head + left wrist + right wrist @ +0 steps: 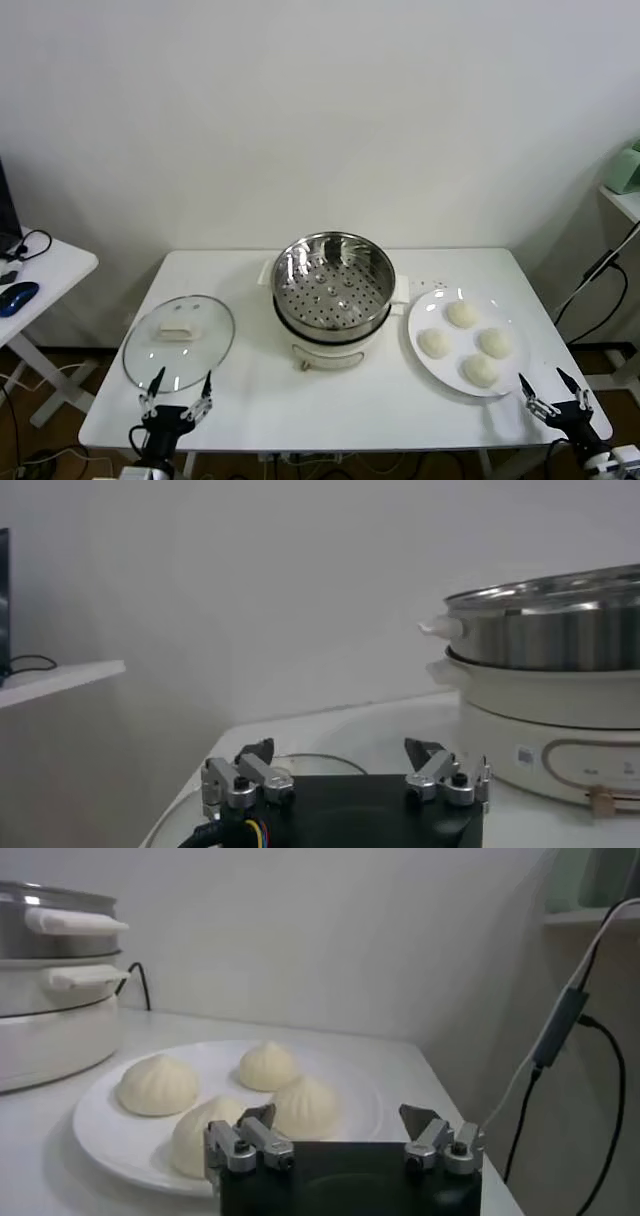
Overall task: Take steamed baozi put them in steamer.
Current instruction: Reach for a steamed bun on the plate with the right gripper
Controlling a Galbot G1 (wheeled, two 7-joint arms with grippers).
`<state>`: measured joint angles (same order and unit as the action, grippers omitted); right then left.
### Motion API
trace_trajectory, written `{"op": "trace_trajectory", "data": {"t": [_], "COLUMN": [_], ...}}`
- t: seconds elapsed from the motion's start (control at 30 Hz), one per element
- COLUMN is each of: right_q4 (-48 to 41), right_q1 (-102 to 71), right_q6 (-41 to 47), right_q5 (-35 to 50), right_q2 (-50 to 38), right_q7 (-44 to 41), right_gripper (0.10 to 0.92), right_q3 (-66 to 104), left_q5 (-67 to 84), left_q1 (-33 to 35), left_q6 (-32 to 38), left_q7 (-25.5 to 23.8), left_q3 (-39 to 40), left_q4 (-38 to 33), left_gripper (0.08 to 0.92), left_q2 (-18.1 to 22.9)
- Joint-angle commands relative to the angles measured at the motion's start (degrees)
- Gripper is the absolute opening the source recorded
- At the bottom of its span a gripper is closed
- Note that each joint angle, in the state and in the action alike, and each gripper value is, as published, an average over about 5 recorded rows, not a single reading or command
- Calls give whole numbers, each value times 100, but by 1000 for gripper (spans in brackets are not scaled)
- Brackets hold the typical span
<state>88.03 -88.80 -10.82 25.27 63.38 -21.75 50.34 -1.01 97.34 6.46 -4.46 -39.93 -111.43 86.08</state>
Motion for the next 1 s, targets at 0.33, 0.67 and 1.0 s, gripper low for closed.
{"op": "trace_trajectory", "data": {"t": [0.33,0.67,1.0], "right_q4": [559,-1140,-2851], "right_q1": [1490,3842,8410], "right_q6": [1579,1576,1091], "right_q5": [-737,-1730,-2874], "right_q2": [-1572,-3633,-3509], "right_q7": [-732,-3303,-4630], "right_gripper": [823,823,823], "right_q3": [-365,-2460,-7292], "left_q5": [-78,-101,-106], "left_q1": [-176,-287,-358], "left_q6": [-184,-223,-269], "left_q7": [97,93,129], "left_q3": [39,70,105], "left_q4": [-176,-200,-159], "left_gripper": [823,823,823], "left_q2": [-57,-73,-89]}}
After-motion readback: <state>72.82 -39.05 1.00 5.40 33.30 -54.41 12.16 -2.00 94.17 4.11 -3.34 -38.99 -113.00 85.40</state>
